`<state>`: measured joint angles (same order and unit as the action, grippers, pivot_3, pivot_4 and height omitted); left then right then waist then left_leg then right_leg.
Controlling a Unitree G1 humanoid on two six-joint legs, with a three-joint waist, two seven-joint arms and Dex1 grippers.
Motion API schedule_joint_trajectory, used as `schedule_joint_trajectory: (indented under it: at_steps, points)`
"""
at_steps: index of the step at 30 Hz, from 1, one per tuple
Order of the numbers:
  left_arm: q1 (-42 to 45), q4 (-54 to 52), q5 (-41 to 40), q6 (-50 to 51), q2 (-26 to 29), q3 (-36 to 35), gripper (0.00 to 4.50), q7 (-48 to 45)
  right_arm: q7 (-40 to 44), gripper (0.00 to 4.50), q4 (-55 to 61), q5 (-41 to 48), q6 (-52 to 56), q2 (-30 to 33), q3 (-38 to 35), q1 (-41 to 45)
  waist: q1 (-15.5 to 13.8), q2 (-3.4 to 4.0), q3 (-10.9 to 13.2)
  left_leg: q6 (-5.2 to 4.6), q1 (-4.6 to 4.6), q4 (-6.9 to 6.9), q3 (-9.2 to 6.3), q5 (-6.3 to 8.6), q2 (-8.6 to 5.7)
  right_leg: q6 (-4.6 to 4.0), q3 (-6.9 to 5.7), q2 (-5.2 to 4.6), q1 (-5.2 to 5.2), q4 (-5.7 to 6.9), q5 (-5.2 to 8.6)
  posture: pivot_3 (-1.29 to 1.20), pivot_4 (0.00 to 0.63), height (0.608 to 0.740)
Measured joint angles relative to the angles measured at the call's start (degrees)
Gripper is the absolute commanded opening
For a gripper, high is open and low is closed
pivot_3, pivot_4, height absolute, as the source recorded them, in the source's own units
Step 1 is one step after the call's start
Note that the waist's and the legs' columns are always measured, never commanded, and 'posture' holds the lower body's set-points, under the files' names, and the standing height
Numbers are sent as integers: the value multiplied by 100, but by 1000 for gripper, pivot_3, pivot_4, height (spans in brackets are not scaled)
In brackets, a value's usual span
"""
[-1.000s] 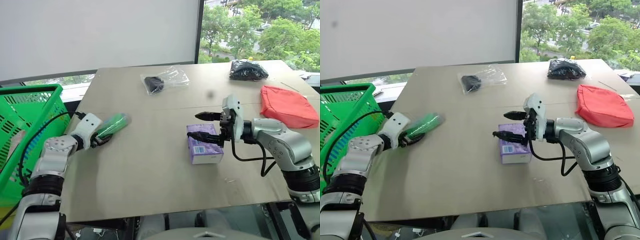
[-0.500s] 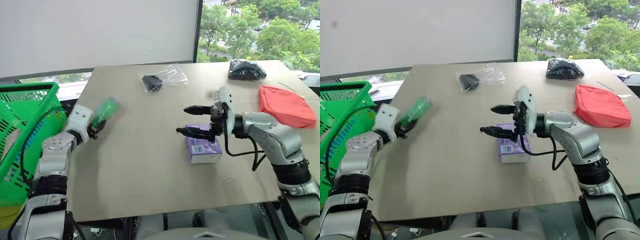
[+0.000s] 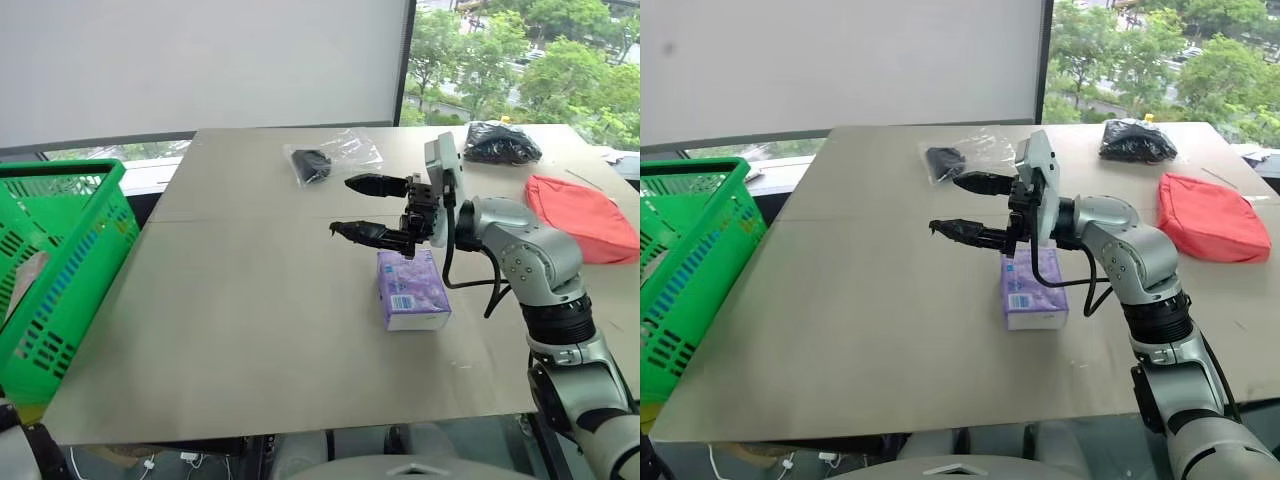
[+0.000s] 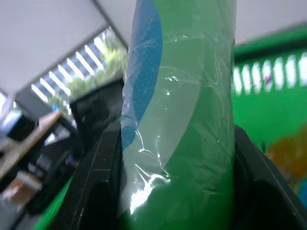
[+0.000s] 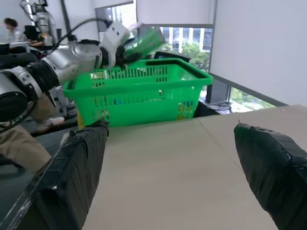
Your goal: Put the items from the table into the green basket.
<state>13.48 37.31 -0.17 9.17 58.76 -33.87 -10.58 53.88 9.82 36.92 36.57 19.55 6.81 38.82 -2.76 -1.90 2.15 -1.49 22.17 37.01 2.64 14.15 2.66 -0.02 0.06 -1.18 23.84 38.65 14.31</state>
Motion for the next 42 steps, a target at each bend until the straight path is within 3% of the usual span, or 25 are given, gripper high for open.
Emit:
schedule_joint_trajectory:
  at_steps: [3,7,11,18,24,27,34,39,42]
  points:
    - [35,230,-85,-213,-50,32,4449,-158,-8,4500,0,-27,-16,-15,0,0,-63,-24,-15,36,16,-2,-5,9,11,-12,-31,-23,9,-1,6,134,0,740]
    - [359,183,-185,-617,-135,163,4490,-230,-32,4500,3,-117,-57,39,17,1,-123,-44,-43,69,52,-18,15,-8,12,-16,-87,-88,35,-2,7,116,0,740]
    - [261,-705,-614,-679,-610,375,4490,-861,-54,4500,19,-302,-69,355,-2,-181,-101,-24,-58,69,66,-26,29,-8,-2,-15,-105,-123,41,-6,6,96,0,740]
    - [-1991,-4836,-2823,750,-1442,1161,4490,-3018,-524,4500,-59,-981,22,1352,-130,-1180,120,6,-80,32,67,-55,60,-21,-7,-13,-113,-140,49,-40,6,76,0,740]
    - [-2836,-6992,-3951,1897,-1308,1425,4490,-3395,-803,4500,232,-1031,889,2099,-426,-2013,200,80,-54,25,12,-32,61,-24,17,-14,-114,-80,-6,-31,11,59,0,740]
    - [-2834,-7315,-4058,2192,-1343,1588,4490,-3231,-1158,4500,507,-818,1827,2029,-478,-2176,204,90,-47,25,-37,-24,44,-24,10,-8,-93,-29,-44,-31,33,58,1,740]
    - [-2657,-7338,-3914,2433,-1419,1977,4490,-2908,-2295,4500,798,89,3956,523,-1183,-2056,205,95,-42,25,-43,-10,-6,-24,12,-28,-70,76,-41,-18,10,58,2,740]
    - [-2629,-7382,-3858,2527,-1411,1977,4490,-2835,-2537,4500,797,190,4336,498,-1271,-1979,199,95,-41,26,-34,-15,-3,-23,9,-26,-53,70,-30,-27,10,67,1,740]
    - [-2574,-7385,-3823,2557,-1410,1977,4500,-2793,-2581,3559,762,136,4394,543,-1002,-1984,206,94,-42,25,-36,-15,2,-22,8,-24,-43,69,-30,-31,9,73,1,740]
